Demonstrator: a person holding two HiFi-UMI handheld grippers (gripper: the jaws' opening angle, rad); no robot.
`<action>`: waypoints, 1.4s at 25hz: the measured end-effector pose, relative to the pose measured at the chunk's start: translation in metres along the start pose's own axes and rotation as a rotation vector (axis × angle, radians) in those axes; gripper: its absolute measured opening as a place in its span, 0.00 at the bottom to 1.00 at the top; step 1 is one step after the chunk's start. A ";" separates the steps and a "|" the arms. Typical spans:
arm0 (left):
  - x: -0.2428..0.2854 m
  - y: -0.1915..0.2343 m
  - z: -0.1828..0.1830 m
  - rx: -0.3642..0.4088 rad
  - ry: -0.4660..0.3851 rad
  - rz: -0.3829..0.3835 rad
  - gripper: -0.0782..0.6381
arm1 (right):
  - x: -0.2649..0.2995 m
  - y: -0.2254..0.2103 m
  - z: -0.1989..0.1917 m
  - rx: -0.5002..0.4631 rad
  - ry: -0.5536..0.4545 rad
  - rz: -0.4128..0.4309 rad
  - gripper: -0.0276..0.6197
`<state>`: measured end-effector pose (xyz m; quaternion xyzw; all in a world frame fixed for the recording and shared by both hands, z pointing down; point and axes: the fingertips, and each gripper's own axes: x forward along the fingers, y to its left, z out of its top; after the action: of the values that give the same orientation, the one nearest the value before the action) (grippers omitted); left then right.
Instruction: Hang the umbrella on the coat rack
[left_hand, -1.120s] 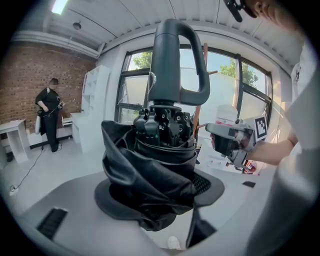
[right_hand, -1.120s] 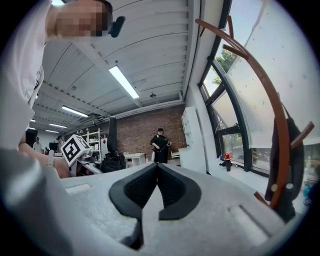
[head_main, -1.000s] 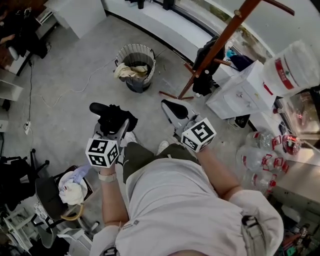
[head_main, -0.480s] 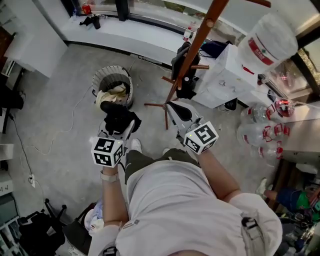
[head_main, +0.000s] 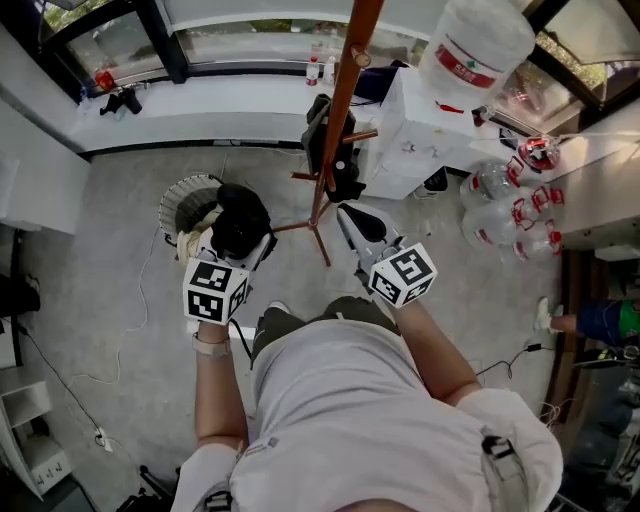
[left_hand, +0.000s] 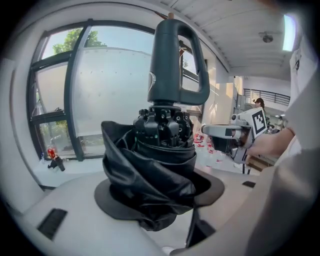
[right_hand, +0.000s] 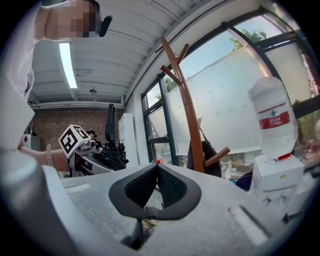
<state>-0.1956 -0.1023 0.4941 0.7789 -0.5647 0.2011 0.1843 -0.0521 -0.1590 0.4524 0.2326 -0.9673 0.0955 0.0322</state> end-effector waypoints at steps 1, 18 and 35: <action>0.004 0.000 0.007 0.032 0.006 -0.023 0.47 | -0.002 -0.003 0.002 0.001 -0.006 -0.026 0.05; 0.034 -0.017 0.123 0.264 0.011 -0.147 0.47 | -0.048 -0.038 0.042 0.012 -0.080 -0.292 0.05; 0.045 -0.020 0.212 0.313 -0.041 -0.091 0.47 | -0.037 -0.056 0.073 -0.019 -0.075 -0.257 0.05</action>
<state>-0.1412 -0.2413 0.3356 0.8269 -0.4942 0.2620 0.0579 0.0052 -0.2064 0.3866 0.3577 -0.9309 0.0725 0.0104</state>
